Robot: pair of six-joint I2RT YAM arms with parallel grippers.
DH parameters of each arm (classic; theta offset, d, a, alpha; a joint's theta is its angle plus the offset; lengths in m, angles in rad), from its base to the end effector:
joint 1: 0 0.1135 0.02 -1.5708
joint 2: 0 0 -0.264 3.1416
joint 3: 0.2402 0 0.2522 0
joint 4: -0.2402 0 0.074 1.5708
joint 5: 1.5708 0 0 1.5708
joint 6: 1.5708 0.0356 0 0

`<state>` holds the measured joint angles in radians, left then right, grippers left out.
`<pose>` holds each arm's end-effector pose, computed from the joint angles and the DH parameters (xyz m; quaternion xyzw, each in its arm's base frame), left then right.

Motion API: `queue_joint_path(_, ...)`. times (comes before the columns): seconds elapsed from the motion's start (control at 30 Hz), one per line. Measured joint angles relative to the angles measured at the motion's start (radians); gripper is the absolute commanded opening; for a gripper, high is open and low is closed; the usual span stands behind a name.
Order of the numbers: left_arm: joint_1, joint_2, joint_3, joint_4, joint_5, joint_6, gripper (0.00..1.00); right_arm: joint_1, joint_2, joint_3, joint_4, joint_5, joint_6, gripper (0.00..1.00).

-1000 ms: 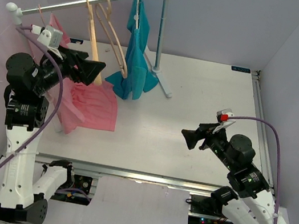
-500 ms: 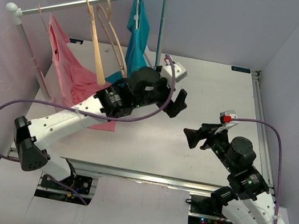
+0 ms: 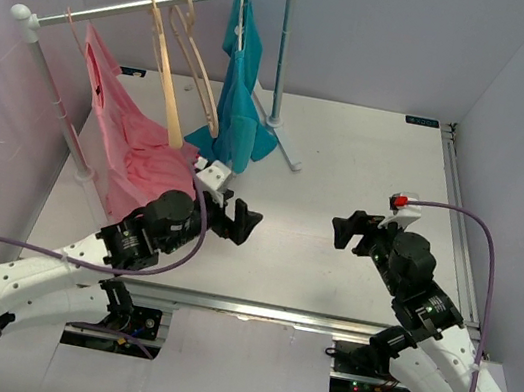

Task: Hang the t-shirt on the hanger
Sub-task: Reset both arms

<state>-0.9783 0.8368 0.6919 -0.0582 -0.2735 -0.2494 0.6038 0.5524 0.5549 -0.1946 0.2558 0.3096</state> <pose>0.1198 -0.1608 0.3117 0.1932 0.7482 -0.2741 0.5725 0.1257 0.0758 0.2919 -0.0319 0.7690 0.1899 0.6096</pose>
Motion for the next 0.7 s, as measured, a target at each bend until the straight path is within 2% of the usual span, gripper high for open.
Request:
queue_joint_path(0.33, 0.0, -0.185, -0.378, 0.162, -0.079, -0.007, 0.98, 0.0, 0.012, -0.032, 0.018, -0.092, -0.006, 0.9)
queue_joint_path(0.7, 0.0, -0.32, -0.418, 0.263, -0.044, 0.012, 0.98, 0.0, 0.013, -0.052, 0.055, -0.196, -0.033, 0.9)
